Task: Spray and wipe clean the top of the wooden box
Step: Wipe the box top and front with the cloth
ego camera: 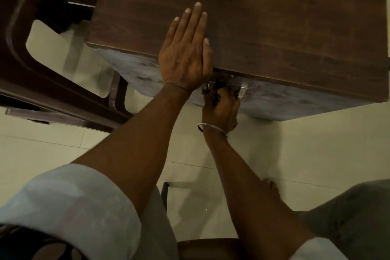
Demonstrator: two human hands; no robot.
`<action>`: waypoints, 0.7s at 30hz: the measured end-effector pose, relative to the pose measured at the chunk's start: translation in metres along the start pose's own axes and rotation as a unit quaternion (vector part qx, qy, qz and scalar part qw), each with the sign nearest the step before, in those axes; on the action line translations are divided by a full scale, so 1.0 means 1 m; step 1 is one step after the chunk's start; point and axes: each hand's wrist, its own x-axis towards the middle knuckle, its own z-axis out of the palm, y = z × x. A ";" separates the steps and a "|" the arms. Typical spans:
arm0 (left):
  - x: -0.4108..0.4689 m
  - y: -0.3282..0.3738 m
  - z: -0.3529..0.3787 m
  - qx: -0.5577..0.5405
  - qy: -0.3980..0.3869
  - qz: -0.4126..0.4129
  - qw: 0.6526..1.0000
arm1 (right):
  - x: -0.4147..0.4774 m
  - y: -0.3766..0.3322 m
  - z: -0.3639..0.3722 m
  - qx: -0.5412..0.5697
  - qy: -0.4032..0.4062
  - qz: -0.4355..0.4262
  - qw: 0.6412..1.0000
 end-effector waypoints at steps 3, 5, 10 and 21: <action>0.000 -0.001 0.002 0.001 0.003 0.000 1.000 | -0.002 -0.012 -0.003 0.043 0.025 0.029 0.998; -0.001 0.000 0.001 -0.002 0.001 -0.003 1.000 | -0.002 -0.014 -0.003 0.045 0.028 0.032 0.998; 0.000 0.000 0.000 -0.009 0.000 -0.005 1.000 | -0.002 -0.003 0.002 -0.013 -0.004 -0.011 1.000; -0.001 0.000 0.003 -0.007 0.008 -0.001 1.000 | -0.001 -0.016 -0.005 -0.023 0.013 0.004 1.000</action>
